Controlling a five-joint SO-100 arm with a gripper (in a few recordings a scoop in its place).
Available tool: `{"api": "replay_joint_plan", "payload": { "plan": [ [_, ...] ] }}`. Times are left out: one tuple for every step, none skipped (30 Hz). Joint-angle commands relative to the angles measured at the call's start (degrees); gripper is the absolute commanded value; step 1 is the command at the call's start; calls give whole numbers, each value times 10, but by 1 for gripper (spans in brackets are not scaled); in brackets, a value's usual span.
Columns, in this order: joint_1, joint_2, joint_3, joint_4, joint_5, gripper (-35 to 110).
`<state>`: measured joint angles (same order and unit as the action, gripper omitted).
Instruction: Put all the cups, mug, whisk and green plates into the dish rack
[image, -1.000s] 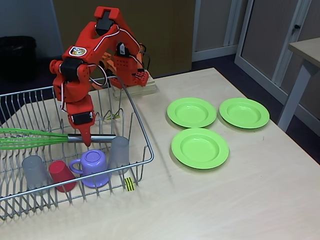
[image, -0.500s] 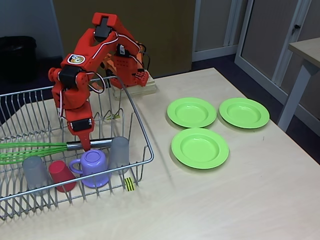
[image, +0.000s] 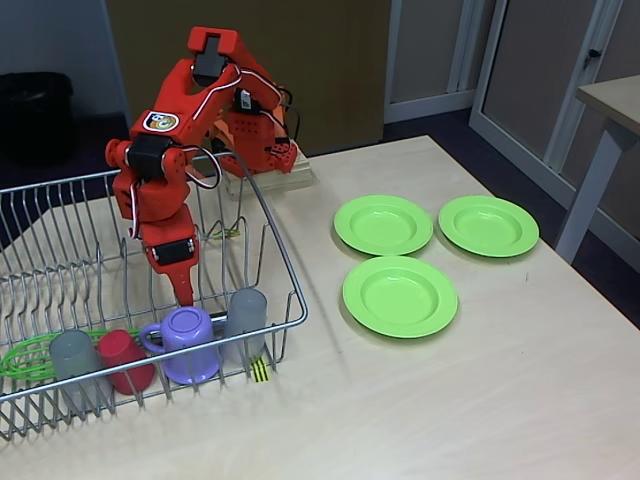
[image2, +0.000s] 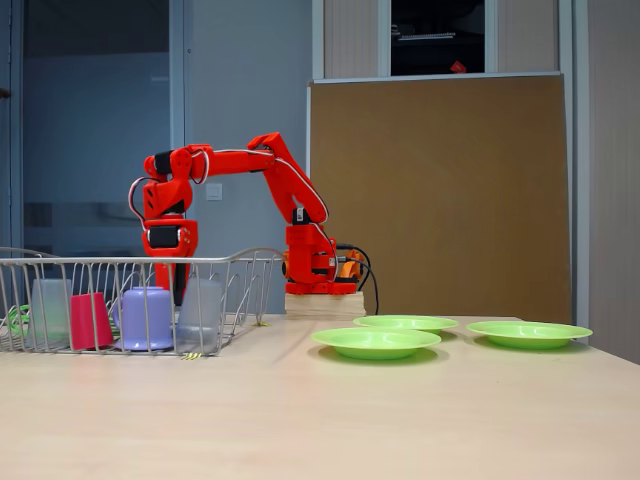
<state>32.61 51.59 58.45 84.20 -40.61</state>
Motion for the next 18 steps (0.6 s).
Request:
{"api": "replay_joint_plan", "payload": {
  "plan": [
    [-4, 23, -15, 19, -2, 19],
    [-4, 27, -15, 19, 0, 19],
    [-7, 30, -14, 19, 3, 19],
    [-10, 34, -13, 20, 4, 19],
    [-13, 39, -13, 20, 6, 19],
    [-17, 45, -14, 22, 9, 19],
    [-22, 52, -16, 24, 10, 19],
    [-26, 60, -17, 26, 11, 18],
    [-30, 69, -18, 30, 14, 18],
    [-35, 77, -22, 37, 16, 18],
    [-40, 86, -26, 44, 17, 18],
    [-46, 95, -30, 51, 19, 18],
    [-51, 105, -32, 56, 22, 18],
    [-55, 116, -33, 62, 25, 18],
    [-60, 127, -33, 69, 28, 17],
    [-65, 138, -33, 75, 32, 17],
    [-71, 149, -33, 79, 34, 17],
    [-81, 163, -33, 83, 36, 17]
  ]
}}
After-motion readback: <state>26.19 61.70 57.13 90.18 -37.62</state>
